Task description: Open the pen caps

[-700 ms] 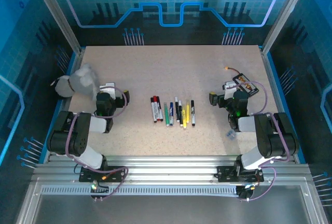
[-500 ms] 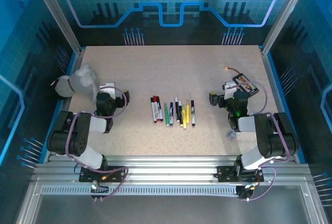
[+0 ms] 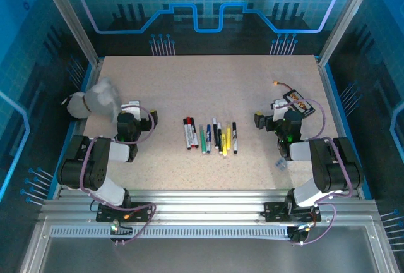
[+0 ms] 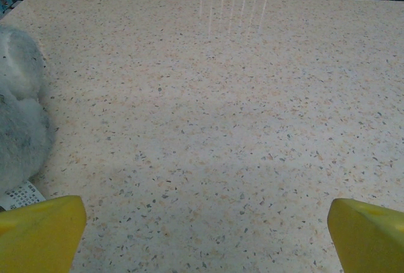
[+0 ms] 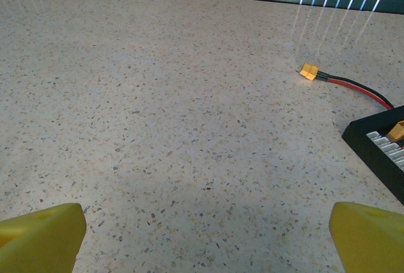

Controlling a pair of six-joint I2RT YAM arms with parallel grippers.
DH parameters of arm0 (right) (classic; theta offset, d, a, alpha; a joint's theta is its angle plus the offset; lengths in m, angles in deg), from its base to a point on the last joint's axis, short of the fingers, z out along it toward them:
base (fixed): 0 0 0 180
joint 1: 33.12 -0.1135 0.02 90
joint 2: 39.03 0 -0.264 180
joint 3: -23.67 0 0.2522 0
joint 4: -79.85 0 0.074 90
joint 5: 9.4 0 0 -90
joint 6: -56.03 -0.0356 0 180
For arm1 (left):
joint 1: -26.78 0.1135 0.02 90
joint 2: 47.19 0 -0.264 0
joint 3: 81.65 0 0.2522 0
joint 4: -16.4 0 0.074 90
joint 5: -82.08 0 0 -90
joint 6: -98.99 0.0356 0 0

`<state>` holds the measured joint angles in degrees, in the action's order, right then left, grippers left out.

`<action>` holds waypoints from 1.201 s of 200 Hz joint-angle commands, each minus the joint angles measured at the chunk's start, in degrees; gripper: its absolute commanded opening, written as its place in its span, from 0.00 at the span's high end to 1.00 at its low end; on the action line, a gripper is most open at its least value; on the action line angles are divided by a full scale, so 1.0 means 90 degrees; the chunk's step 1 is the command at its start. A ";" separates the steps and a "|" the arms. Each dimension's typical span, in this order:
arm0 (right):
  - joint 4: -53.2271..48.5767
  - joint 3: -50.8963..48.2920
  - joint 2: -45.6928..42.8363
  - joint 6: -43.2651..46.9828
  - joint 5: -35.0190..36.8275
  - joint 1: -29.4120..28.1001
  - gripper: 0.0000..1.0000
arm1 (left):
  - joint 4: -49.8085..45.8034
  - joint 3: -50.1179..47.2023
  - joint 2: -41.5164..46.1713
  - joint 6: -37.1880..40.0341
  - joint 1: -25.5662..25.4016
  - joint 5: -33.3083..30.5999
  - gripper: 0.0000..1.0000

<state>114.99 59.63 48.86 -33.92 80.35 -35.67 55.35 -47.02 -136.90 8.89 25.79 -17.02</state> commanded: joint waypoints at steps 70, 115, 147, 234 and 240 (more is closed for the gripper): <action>0.0044 0.0147 0.0006 0.0084 0.0114 -0.0030 0.00 | -0.0039 0.0162 0.0128 -0.0001 0.0002 0.0116 0.01; -0.0418 0.0182 -0.0527 0.0187 0.1234 -0.0412 0.00 | -0.1670 0.0701 0.0925 0.0294 -0.0272 0.0018 0.01; -0.1871 0.0860 -0.1225 0.0213 0.3327 -0.1178 0.00 | -0.3685 0.1632 0.1675 -0.0779 -0.0295 -0.0992 0.01; -0.7005 0.3055 -0.1738 -0.2495 0.3740 -0.2672 0.00 | -0.6880 0.2813 0.2637 -0.2246 -0.1370 -0.0943 0.01; -0.7235 0.3099 -0.1736 -0.2705 0.3606 -0.2734 0.00 | -0.6887 0.2740 0.2758 -0.2362 -0.1423 -0.0894 0.01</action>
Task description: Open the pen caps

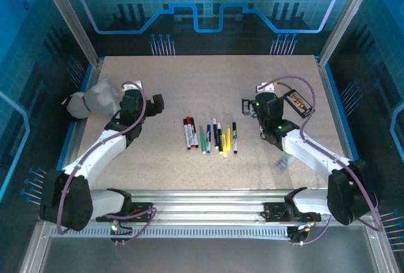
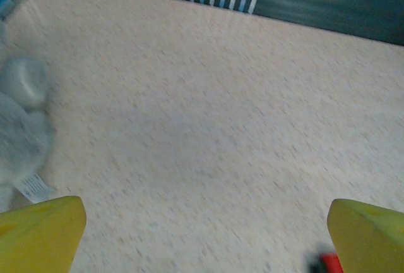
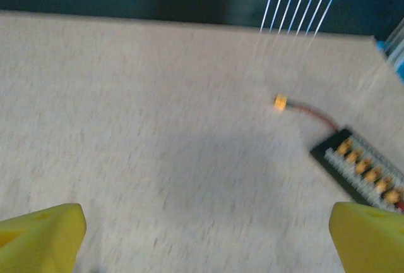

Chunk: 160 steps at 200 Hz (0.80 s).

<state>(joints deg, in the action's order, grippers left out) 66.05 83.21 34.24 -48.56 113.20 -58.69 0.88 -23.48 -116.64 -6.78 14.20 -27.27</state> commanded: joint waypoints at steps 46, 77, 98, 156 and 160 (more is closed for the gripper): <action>-0.3004 0.1198 0.0294 -0.1642 -0.0558 -0.1281 0.08 | -0.0818 -0.0380 0.1702 -0.1255 -0.0556 0.0751 0.00; -0.3461 0.1520 0.0727 -0.1625 -0.0746 -0.1901 0.09 | -0.1604 0.0123 0.1585 -0.0924 -0.0599 0.1585 0.01; -0.3620 0.1705 0.1033 -0.1555 -0.0760 -0.2004 0.14 | -0.1781 0.0161 0.1468 -0.1124 -0.0614 0.1766 0.01; -0.3190 0.1690 0.1266 -0.2465 -0.0908 -0.2027 0.25 | -0.2754 0.0649 0.0500 -0.1490 -0.1091 0.0693 0.01; -0.3142 0.1665 0.1279 -0.2541 -0.0924 -0.2031 0.25 | -0.2776 0.0675 0.0422 -0.1481 -0.1136 0.0633 0.01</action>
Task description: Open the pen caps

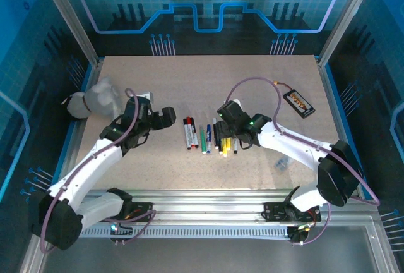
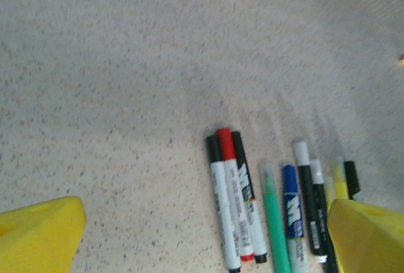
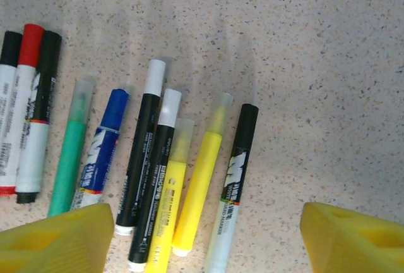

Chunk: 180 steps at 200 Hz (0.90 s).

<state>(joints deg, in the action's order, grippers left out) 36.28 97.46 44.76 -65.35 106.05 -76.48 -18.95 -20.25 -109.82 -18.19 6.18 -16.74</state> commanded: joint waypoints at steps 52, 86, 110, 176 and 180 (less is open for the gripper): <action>0.0065 0.0088 0.0219 -0.0759 -0.0172 -0.0155 0.36 | -0.0580 0.0500 -0.1171 -0.0109 -0.0764 -0.0993 0.04; -0.0024 0.0138 0.0290 -0.0787 -0.0321 -0.0163 0.41 | -0.0608 0.0745 -0.1936 -0.0163 -0.1098 -0.1185 0.05; 0.0001 0.0156 0.0323 -0.0825 -0.0342 -0.0162 0.42 | -0.0660 0.0991 -0.2472 -0.0224 -0.1275 -0.1321 0.06; -0.0029 0.0012 0.0207 -0.0918 -0.0278 -0.0159 0.50 | -0.0922 0.1715 -0.3592 -0.0213 -0.1299 -0.1685 0.22; -0.0029 0.0001 0.0202 -0.0918 -0.0277 -0.0160 0.50 | -0.0922 0.1733 -0.3631 -0.0213 -0.1295 -0.1687 0.23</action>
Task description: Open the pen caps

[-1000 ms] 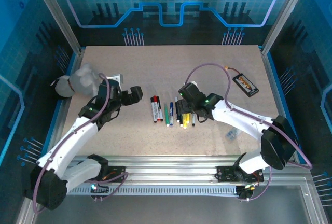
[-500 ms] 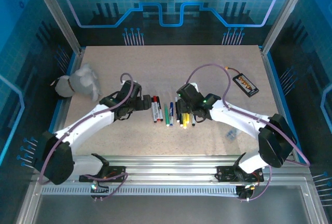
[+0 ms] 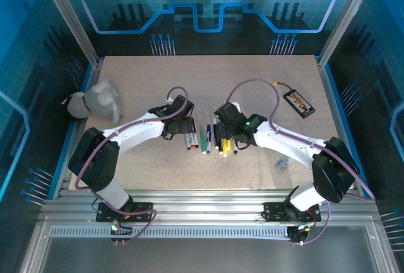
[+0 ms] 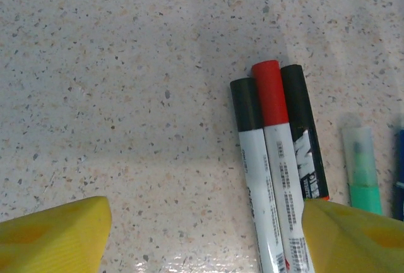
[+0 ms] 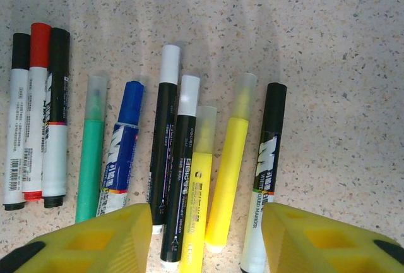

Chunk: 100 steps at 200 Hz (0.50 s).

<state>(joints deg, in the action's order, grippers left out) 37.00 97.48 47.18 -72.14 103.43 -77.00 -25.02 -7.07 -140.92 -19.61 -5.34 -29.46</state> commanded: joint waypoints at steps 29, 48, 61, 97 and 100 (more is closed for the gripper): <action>-0.0109 -0.0075 -0.0077 -0.0163 0.0002 -0.0089 0.58 | -0.0129 0.0389 -0.0500 -0.0099 -0.0015 -0.0110 0.24; -0.0100 -0.0119 -0.0068 -0.0175 -0.0021 -0.0083 0.59 | -0.0109 0.0467 -0.0677 -0.0214 -0.0014 -0.0102 0.27; -0.0089 -0.0138 -0.0065 -0.0173 -0.0034 -0.0067 0.62 | -0.0073 0.0507 -0.0782 -0.0284 -0.0004 -0.0097 0.29; -0.0121 -0.0153 -0.0010 -0.0158 -0.0060 -0.0008 0.66 | -0.0052 0.0625 -0.1004 -0.0365 0.0029 -0.0057 0.31; -0.0114 -0.0163 -0.0010 -0.0160 -0.0063 -0.0008 0.66 | -0.0047 0.0625 -0.1016 -0.0367 0.0033 -0.0060 0.31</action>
<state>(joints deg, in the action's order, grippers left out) 36.94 96.98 47.18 -72.71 103.41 -76.98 -25.33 -3.42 -148.70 -21.22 -5.31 -29.76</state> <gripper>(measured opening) 0.363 0.696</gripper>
